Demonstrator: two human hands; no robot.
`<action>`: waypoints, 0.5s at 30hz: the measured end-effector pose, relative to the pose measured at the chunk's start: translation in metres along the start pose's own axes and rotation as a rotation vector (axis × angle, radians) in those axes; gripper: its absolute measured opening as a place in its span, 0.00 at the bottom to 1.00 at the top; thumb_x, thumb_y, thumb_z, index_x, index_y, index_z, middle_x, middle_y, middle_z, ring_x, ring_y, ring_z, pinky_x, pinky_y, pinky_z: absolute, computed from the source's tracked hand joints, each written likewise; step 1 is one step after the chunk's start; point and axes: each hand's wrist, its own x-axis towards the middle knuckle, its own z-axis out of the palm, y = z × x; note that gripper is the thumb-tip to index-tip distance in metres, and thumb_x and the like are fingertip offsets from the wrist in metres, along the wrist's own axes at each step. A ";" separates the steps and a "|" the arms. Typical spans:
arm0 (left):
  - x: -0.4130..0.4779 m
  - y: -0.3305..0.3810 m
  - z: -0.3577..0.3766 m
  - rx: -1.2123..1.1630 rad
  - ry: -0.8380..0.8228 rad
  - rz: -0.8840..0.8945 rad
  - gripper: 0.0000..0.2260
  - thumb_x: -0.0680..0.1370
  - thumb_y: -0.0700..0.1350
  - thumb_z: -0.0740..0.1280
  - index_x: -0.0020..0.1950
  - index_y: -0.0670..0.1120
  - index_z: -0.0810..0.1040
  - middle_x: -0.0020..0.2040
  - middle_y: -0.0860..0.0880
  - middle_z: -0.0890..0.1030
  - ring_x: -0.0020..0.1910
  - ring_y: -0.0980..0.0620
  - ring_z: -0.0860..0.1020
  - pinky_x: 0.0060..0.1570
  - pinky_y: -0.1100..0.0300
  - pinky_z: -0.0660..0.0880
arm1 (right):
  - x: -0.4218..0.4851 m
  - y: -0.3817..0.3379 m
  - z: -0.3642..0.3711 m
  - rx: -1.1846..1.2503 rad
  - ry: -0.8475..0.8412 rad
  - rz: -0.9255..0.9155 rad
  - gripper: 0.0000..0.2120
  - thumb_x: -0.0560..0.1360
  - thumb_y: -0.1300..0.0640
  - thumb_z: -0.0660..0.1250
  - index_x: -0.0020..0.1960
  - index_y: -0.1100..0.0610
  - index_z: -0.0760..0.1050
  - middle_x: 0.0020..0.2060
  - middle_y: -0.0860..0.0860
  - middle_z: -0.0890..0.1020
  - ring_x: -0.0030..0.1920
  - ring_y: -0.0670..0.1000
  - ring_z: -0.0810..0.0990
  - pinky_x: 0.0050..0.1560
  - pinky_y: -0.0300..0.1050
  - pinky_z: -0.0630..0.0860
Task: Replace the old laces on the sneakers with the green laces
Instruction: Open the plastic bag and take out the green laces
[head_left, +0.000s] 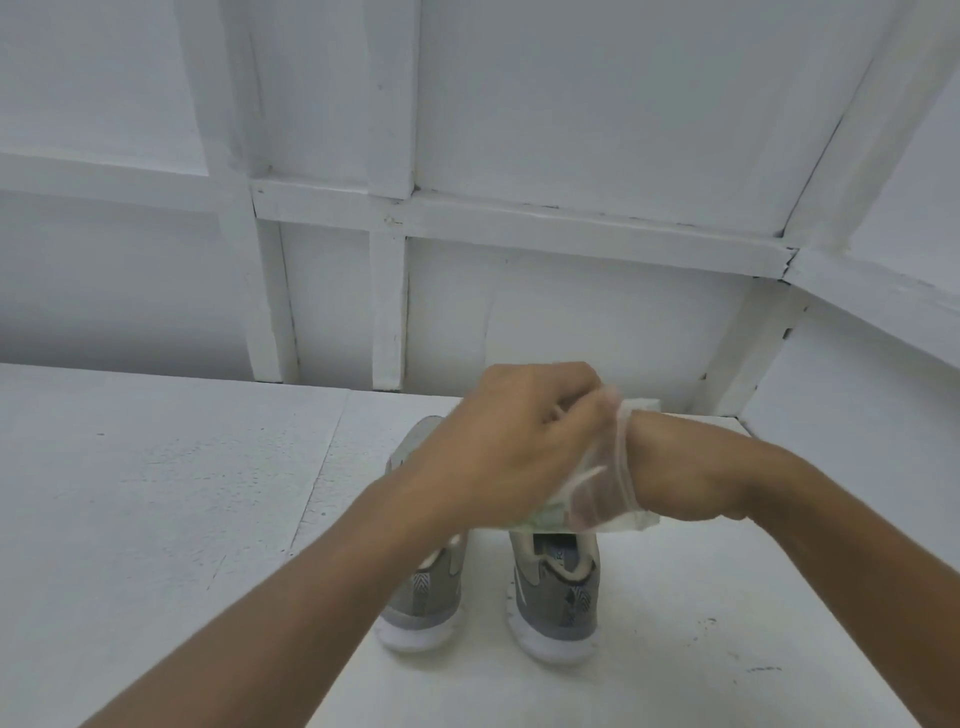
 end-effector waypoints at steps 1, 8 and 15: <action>-0.001 -0.007 -0.004 -0.050 0.056 -0.052 0.15 0.81 0.54 0.59 0.47 0.48 0.80 0.42 0.53 0.82 0.42 0.56 0.79 0.43 0.57 0.76 | -0.003 0.002 0.000 0.126 -0.001 -0.016 0.17 0.72 0.68 0.69 0.55 0.50 0.75 0.53 0.56 0.83 0.49 0.60 0.82 0.42 0.59 0.80; 0.000 -0.085 -0.007 -0.439 0.063 -0.717 0.25 0.78 0.65 0.56 0.60 0.47 0.78 0.54 0.50 0.82 0.52 0.49 0.80 0.59 0.52 0.74 | -0.030 0.000 0.005 0.590 -0.053 -0.196 0.38 0.68 0.68 0.75 0.66 0.37 0.66 0.59 0.28 0.76 0.62 0.36 0.76 0.59 0.33 0.74; -0.001 -0.080 0.005 -0.623 0.173 -0.625 0.15 0.74 0.57 0.67 0.55 0.50 0.82 0.52 0.50 0.84 0.52 0.47 0.82 0.62 0.43 0.74 | -0.026 -0.005 0.009 0.532 0.162 -0.220 0.23 0.71 0.59 0.75 0.62 0.44 0.73 0.53 0.35 0.82 0.55 0.37 0.80 0.54 0.34 0.77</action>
